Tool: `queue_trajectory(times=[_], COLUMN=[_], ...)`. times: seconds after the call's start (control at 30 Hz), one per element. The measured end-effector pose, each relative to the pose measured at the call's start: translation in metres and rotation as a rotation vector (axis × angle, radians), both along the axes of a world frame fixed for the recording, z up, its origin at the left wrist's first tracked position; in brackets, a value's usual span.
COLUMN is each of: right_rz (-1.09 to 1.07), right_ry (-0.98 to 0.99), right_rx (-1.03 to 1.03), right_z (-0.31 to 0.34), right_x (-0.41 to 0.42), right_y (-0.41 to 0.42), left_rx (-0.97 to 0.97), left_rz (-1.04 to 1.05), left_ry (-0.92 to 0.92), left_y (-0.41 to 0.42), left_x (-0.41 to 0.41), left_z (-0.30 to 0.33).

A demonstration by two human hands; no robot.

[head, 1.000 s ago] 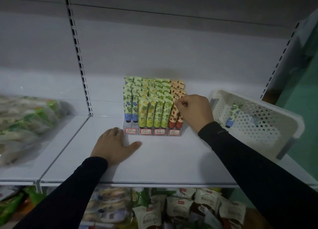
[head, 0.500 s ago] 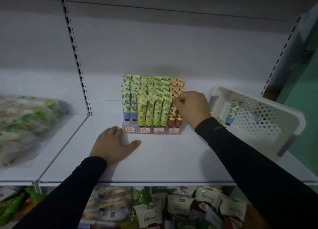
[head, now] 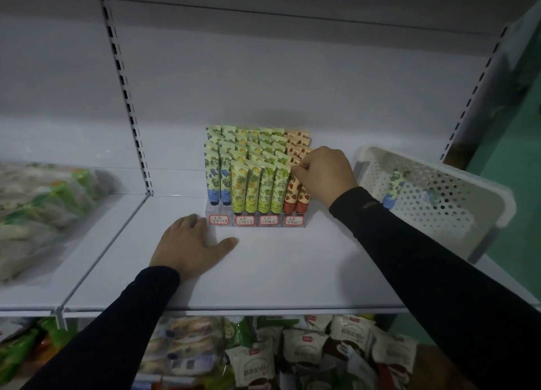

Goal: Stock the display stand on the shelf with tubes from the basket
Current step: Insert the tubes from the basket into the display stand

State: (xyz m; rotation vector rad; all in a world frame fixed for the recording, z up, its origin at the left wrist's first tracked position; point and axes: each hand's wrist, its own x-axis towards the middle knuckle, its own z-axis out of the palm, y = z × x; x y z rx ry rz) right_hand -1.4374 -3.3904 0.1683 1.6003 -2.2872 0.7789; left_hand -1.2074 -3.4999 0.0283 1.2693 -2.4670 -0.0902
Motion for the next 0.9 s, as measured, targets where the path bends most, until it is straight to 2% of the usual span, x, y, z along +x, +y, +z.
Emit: queue_trajectory(times=[0.23,0.9], right_rz=[0.033,0.069], right_ry=[-0.158,-0.134], right_rx=[-0.027,-0.030], right_z=[0.001,0.004], right_x=[-0.004,-0.007], right_y=[0.005,0.013], left_rx=[0.007,-0.001], left_rz=[0.006,-0.002], left_ry=[0.012,0.013], left_y=[0.001,0.000], left_x=[0.000,0.000], left_z=[0.001,0.001])
